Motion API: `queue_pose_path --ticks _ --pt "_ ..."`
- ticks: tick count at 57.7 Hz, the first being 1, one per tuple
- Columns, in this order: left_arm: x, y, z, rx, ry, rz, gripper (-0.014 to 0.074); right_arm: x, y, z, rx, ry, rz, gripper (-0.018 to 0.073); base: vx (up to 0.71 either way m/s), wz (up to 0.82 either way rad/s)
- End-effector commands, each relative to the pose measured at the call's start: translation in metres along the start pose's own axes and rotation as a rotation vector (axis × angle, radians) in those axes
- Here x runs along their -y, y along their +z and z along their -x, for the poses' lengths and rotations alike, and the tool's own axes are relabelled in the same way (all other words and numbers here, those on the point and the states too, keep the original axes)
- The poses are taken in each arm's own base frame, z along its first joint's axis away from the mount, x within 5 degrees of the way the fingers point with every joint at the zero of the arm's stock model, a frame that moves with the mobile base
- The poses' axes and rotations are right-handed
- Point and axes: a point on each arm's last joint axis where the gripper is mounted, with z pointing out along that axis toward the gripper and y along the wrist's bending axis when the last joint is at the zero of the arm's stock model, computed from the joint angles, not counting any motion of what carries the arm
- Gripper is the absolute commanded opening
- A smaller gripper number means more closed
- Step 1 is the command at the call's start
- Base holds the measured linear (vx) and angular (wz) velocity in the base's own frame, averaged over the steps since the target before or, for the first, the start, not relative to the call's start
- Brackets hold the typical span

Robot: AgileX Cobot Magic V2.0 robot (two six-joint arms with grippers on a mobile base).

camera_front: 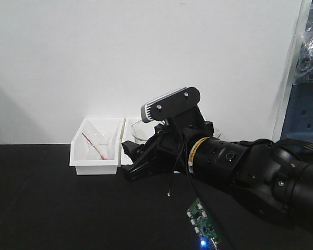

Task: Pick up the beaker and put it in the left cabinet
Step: 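Close the right gripper on the beaker and lift it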

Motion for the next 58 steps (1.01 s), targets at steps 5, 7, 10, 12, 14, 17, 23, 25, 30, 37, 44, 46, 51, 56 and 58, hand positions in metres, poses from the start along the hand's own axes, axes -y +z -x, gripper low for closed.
queue_pose_path --ticks 5,7,10,12,14,17,23,25,30,37,44,46,51,56,58 --pt "-0.0015 -0.0023 0.0137 0.11 -0.007 0.01 -0.0006 0.0006 -0.016 0.0298 0.135 0.0 0.018 0.0155 0.0 0.0" --pt "-0.0015 -0.0023 0.0137 0.11 -0.007 0.01 -0.0006 0.0006 -0.016 0.0298 0.135 0.0 0.018 0.0155 0.0 0.0" --pt "-0.0015 -0.0023 0.0137 0.11 -0.007 0.01 -0.0006 0.0006 -0.016 0.0298 0.135 0.0 0.018 0.0155 0.0 0.0" --pt "-0.0015 -0.0023 0.0137 0.11 -0.007 0.01 -0.0006 0.0006 -0.016 0.0298 0.135 0.0 0.018 0.0155 0.0 0.0" --pt "-0.0015 -0.0023 0.0137 0.11 -0.007 0.01 -0.0006 0.0006 -0.016 0.0298 0.135 0.0 0.018 0.0155 0.0 0.0" --pt "-0.0015 -0.0023 0.0137 0.11 -0.007 0.01 -0.0006 0.0006 -0.016 0.0298 0.135 0.0 0.018 0.0155 0.0 0.0" --pt "-0.0015 -0.0023 0.0137 0.11 -0.007 0.01 -0.0006 0.0006 -0.016 0.0298 0.135 0.0 0.018 0.0155 0.0 0.0" --pt "-0.0015 -0.0023 0.0137 0.11 -0.007 0.01 -0.0006 0.0006 -0.016 0.0298 0.135 0.0 0.018 0.0155 0.0 0.0" --pt "-0.0015 -0.0023 0.0137 0.11 -0.007 0.01 -0.0006 0.0006 -0.016 0.0298 0.135 0.0 0.018 0.0155 0.0 0.0" --pt "-0.0015 -0.0023 0.0137 0.11 -0.007 0.01 -0.0006 0.0006 -0.016 0.0298 0.135 -0.001 0.018 0.0155 0.0 0.0" --pt "-0.0015 -0.0023 0.0137 0.11 -0.007 0.01 -0.0006 0.0006 -0.016 0.0298 0.135 -0.001 0.018 0.0155 0.0 0.0" --pt "-0.0015 -0.0023 0.0137 0.11 -0.007 0.01 -0.0006 0.0006 -0.016 0.0298 0.135 -0.001 0.018 0.0155 0.0 0.0" --pt "-0.0015 -0.0023 0.0137 0.11 -0.007 0.01 -0.0006 0.0006 -0.016 0.0298 0.135 -0.001 0.018 0.0155 0.0 0.0" --pt "-0.0015 -0.0023 0.0137 0.11 -0.007 0.01 -0.0006 0.0006 -0.016 0.0298 0.135 -0.001 0.018 0.0155 0.0 0.0" --pt "-0.0015 -0.0023 0.0137 0.11 -0.007 0.01 -0.0006 0.0006 -0.016 0.0298 0.135 -0.001 0.018 0.0155 0.0 0.0"
